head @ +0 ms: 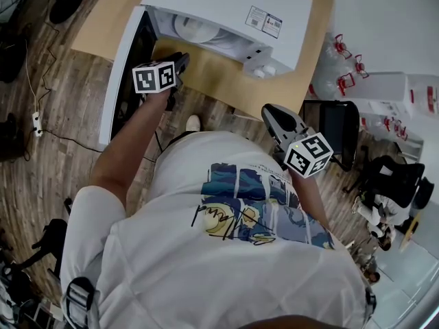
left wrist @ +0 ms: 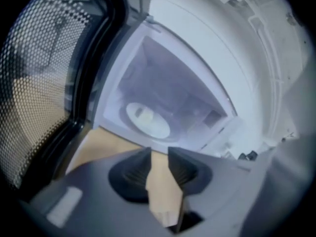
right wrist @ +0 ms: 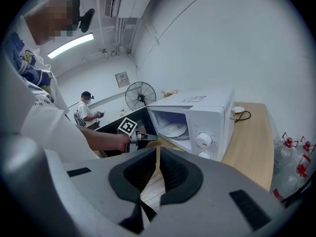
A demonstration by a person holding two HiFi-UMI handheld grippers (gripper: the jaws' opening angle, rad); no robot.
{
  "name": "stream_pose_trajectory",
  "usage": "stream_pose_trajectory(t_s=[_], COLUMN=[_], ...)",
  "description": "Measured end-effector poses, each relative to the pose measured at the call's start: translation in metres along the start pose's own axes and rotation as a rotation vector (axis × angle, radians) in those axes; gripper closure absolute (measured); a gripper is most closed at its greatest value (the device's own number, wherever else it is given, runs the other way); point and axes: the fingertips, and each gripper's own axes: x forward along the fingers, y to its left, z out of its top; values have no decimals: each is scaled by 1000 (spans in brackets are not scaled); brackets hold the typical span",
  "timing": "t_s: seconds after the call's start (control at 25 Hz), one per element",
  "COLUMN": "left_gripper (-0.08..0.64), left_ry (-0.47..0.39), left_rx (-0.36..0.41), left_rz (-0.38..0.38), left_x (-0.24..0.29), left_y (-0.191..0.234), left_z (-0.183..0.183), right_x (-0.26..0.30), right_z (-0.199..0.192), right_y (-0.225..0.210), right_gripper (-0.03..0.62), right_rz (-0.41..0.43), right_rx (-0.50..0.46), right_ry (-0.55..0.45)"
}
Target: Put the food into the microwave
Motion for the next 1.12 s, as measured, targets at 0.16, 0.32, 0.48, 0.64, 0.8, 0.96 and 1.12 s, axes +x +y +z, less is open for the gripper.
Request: stream_pose_trajectory(t_s=[0.16,0.32,0.48,0.64,0.8,0.96,1.12], left_gripper=[453,456,459,460,462,462,462], left_ry=[27,49,61,60,64,69,66], left_rx=[50,103,139,145,140,148,136], left_rz=[-28,-43,-54,-59,-61,-64,-66], left_x=[-5,-9,-10,-9,-8,-8,-8], left_y=[-10,-18,-24,-26,-26,-26,-24], left_z=[-5,-10,-10,-11,-10,-11,-11], right_x=[-1,1,4,5,5,7,10], right_z=[2,4,7,7,10,13,14], right_y=[-1,-2,0,-2,-3,-4,-1], right_gripper=[569,572,575,577,580,581,583], right_rz=[-4,3,14,18,20,20,27], right_rx=[-4,-8,-12,-13,-19,-36,-43], right_ry=[-5,-3,-5,-10,-15,-13,-16])
